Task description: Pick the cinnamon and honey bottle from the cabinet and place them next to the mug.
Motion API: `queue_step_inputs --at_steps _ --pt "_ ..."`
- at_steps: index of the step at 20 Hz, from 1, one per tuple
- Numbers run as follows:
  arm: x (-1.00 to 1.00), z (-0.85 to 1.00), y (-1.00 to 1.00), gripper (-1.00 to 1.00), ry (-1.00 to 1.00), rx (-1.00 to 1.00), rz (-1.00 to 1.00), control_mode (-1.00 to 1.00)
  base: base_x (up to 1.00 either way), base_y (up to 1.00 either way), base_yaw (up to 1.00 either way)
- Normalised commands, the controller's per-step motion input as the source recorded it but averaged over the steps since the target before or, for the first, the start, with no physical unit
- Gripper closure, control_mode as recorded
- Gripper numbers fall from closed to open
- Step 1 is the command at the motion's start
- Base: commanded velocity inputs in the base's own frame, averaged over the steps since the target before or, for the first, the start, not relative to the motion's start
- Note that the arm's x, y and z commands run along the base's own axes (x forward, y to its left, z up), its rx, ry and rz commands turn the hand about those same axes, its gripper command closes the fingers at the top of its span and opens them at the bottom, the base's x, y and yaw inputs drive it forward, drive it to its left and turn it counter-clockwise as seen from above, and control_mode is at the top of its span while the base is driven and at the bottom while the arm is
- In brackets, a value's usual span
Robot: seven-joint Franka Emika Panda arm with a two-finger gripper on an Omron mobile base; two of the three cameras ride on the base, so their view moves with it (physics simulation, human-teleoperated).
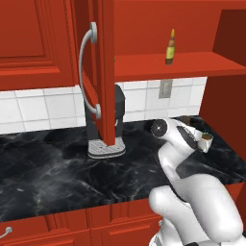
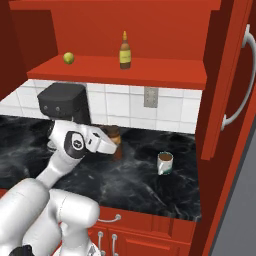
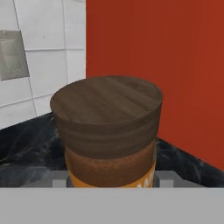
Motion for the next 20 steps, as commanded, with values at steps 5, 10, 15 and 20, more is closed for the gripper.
queue_step_inputs --at_steps 5,10,15,20 --pt "0.61 0.00 -0.22 1.00 0.05 0.01 -0.03 -1.00 0.00 0.00 0.00" --pt "0.39 -0.06 -0.15 1.00 0.00 0.01 -0.07 -1.00 0.00 0.00 0.00" --pt "0.19 -0.18 -0.09 1.00 0.00 0.04 -0.12 -1.00 0.00 0.00 0.00" --pt "0.02 -0.25 0.00 1.00 -0.07 0.11 -0.16 -1.00 0.00 0.00 0.00"
